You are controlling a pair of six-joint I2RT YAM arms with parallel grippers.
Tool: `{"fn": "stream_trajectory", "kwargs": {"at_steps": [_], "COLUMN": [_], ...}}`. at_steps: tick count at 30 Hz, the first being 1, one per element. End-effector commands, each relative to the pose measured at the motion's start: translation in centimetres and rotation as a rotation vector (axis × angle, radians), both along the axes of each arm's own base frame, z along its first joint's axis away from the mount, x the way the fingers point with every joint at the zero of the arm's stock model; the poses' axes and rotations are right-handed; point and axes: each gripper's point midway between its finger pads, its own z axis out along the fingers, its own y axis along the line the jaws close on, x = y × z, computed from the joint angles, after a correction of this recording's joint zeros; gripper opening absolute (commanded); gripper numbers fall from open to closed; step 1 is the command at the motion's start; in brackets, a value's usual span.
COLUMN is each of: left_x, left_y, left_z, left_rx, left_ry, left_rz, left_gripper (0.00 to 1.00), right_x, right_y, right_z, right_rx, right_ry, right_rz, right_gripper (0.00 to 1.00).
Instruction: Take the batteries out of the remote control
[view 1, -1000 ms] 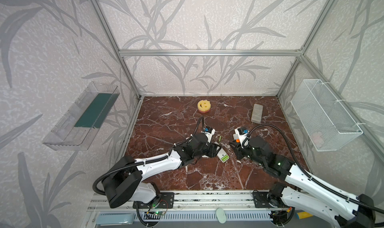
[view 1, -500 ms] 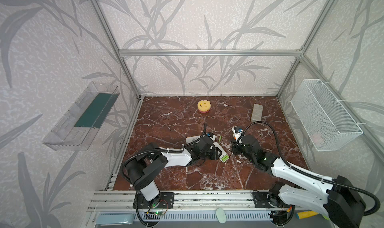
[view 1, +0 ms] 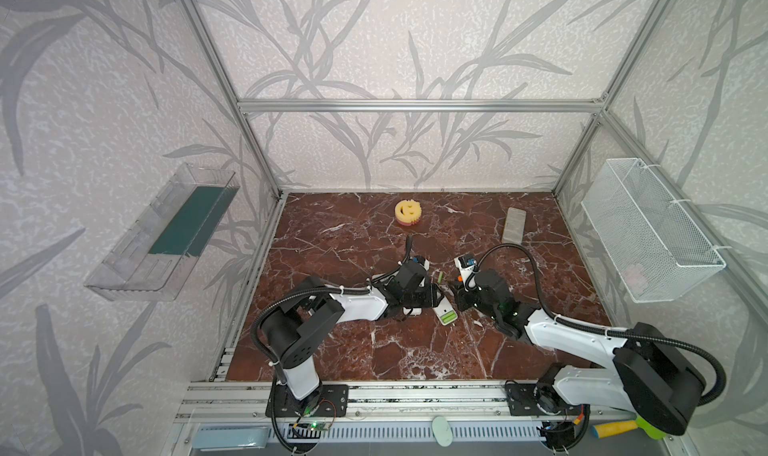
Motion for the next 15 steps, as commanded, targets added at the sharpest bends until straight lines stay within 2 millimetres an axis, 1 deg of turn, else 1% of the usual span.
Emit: {"fn": "stream_trajectory", "kwargs": {"at_steps": [1,4,9,13,15], "left_x": [0.1,-0.1,-1.2,-2.4,-3.1], "left_y": [-0.2,0.1,1.0,1.8,1.8], "left_z": [-0.2,0.2,1.1,2.1,2.4], "left_rx": [0.017,0.020,0.044,0.082,0.099], "left_ry": [0.015,0.020,0.026,0.004,-0.007], "left_rz": [-0.009,-0.004,0.008,0.030,0.030], "left_gripper": [0.50,0.50,0.50,0.50,0.50], "right_x": [-0.9,-1.0,-1.5,-1.7,-1.8], "right_y": [0.6,0.0,-0.8,-2.5,-3.1], "right_z": [-0.5,-0.3,0.9,1.7,2.1], "right_rx": [0.059,0.052,0.067,0.060,0.051], "right_ry": [0.039,0.033,0.009,-0.005,-0.019], "right_rz": [0.022,0.003,-0.014,-0.086,-0.107], "right_gripper": [0.00,0.00,0.00,0.00,0.00]}}
